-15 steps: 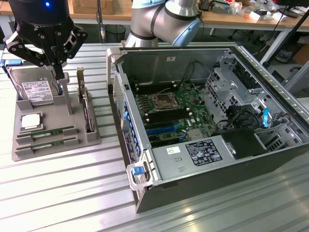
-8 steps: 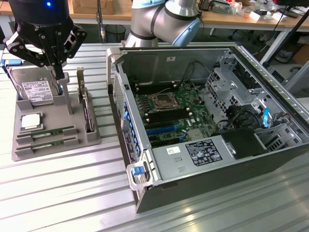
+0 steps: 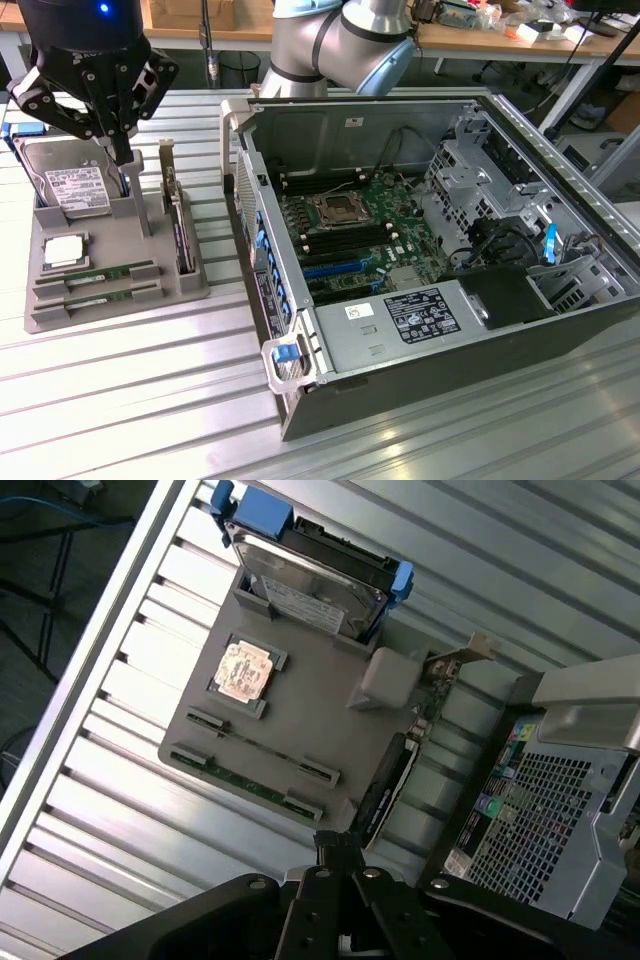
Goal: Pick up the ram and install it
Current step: 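Pick up the ram and move it above insertion slot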
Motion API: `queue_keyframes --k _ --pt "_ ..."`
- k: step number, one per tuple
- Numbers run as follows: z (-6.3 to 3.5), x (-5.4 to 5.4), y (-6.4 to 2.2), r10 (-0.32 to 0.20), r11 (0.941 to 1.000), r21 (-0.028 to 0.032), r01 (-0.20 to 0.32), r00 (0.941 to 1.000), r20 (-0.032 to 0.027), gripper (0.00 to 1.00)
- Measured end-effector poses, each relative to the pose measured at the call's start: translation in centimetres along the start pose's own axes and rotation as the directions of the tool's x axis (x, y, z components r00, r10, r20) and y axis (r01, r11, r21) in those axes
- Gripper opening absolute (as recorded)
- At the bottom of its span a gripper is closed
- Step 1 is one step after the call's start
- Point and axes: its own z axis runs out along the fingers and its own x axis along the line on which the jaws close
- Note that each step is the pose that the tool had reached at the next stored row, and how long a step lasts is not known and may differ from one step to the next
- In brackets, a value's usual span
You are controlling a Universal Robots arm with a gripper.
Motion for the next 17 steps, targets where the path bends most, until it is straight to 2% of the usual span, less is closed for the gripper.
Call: queue_keyframes --k 6,17 --pt "0.0 0.0 0.0 -0.034 0.9994 -0.0008 0.034 0.9994 -0.0015 0.11" --pt "0.0 0.0 0.0 -0.123 0.9924 -0.0033 0.123 0.9924 -0.0052 0.11"
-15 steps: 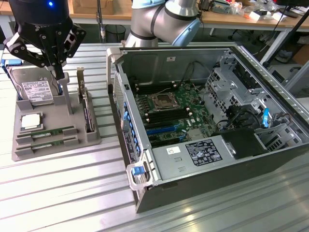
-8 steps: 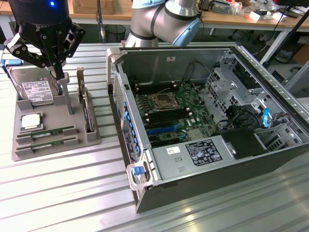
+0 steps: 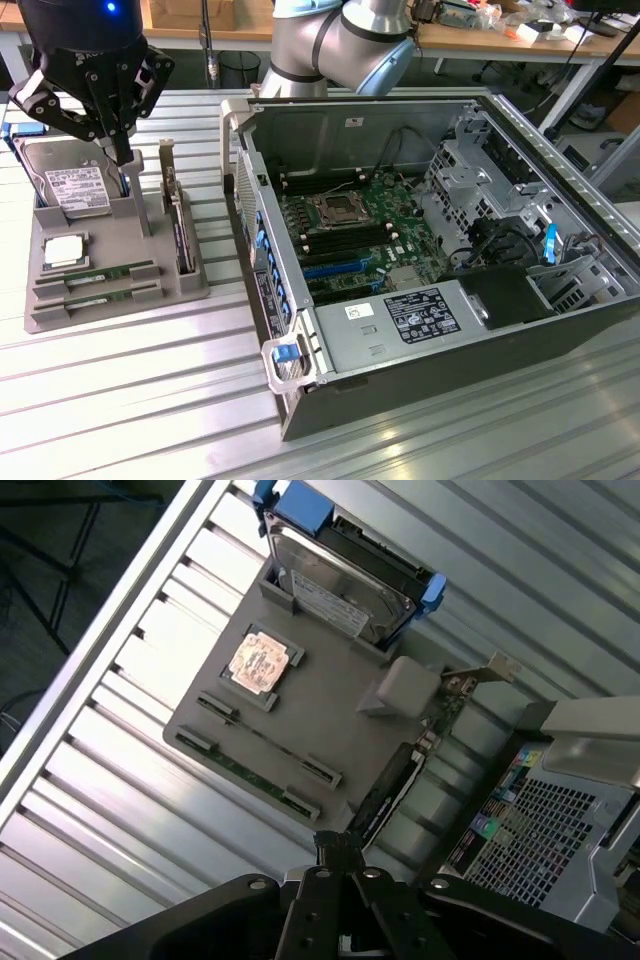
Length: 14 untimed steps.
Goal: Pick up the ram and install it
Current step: 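Pick up the ram and move it above insertion slot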
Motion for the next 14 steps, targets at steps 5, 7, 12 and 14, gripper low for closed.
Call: queue_keyframes --k 5,7,12,14 --pt "0.0 0.0 0.0 -0.033 0.9994 -0.0008 0.033 0.9994 -0.0015 0.11" --pt "0.0 0.0 0.0 -0.049 0.9988 -0.0012 0.049 0.9988 -0.0022 0.11" --pt "0.0 0.0 0.0 -0.091 0.9959 -0.0024 0.091 0.9959 -0.0039 0.11" --pt "0.0 0.0 0.0 -0.1 0.995 -0.0027 0.1 0.995 -0.0043 0.11"
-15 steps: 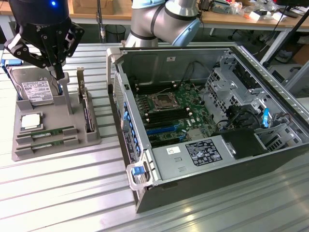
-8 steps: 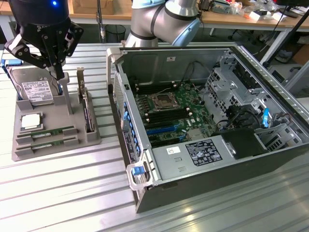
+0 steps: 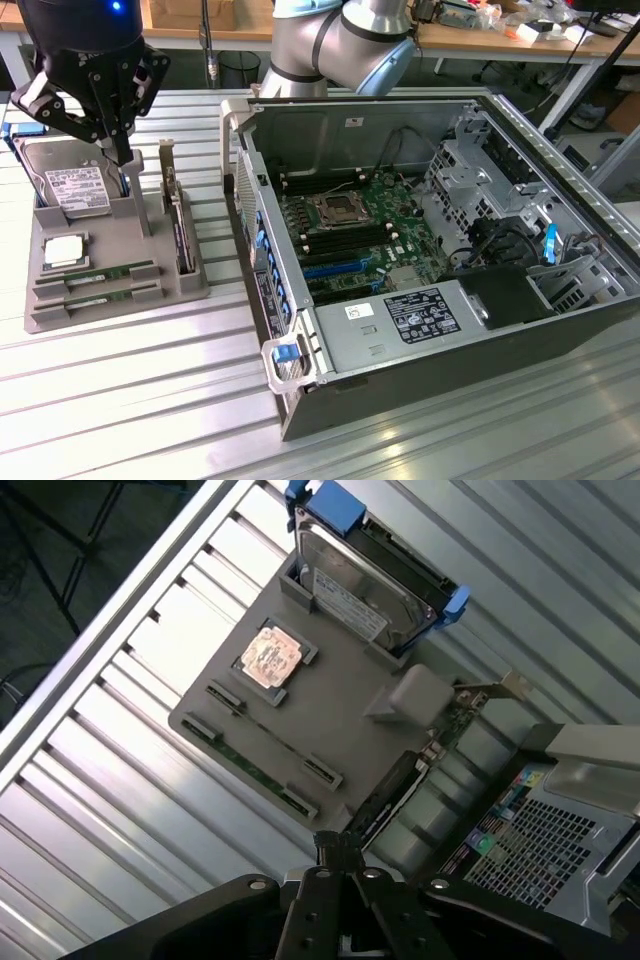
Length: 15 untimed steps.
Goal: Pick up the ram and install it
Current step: 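Pick up the ram and move it above insertion slot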
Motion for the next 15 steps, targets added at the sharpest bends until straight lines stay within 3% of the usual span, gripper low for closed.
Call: queue_keyframes --k 9,15 --pt "0.0 0.0 0.0 -0.066 0.9978 -0.0017 0.066 0.9978 -0.0028 0.11" --pt "0.0 0.0 0.0 -0.12 0.9927 -0.0033 0.12 0.9927 -0.0052 0.11"
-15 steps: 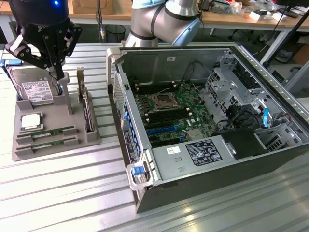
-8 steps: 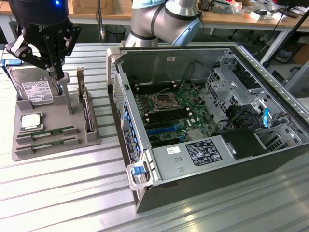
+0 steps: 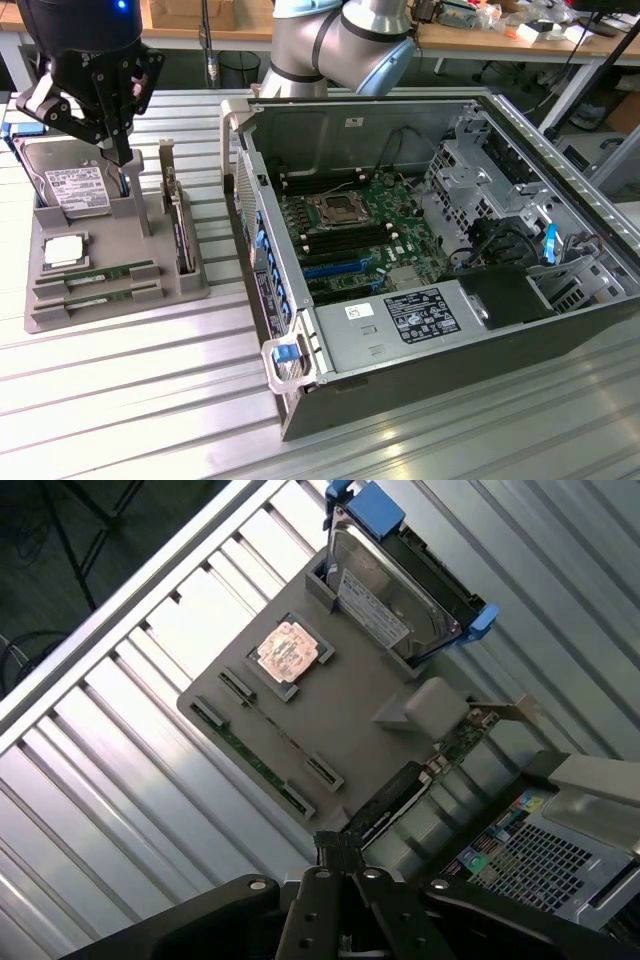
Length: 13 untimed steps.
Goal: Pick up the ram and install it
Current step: 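Pick up the ram and move it above insertion slot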
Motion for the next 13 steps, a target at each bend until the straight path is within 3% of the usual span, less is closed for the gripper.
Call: queue_keyframes --k 13 --pt "0.0 0.0 0.0 -0.109 0.994 -0.0029 0.109 0.994 -0.0047 0.11"
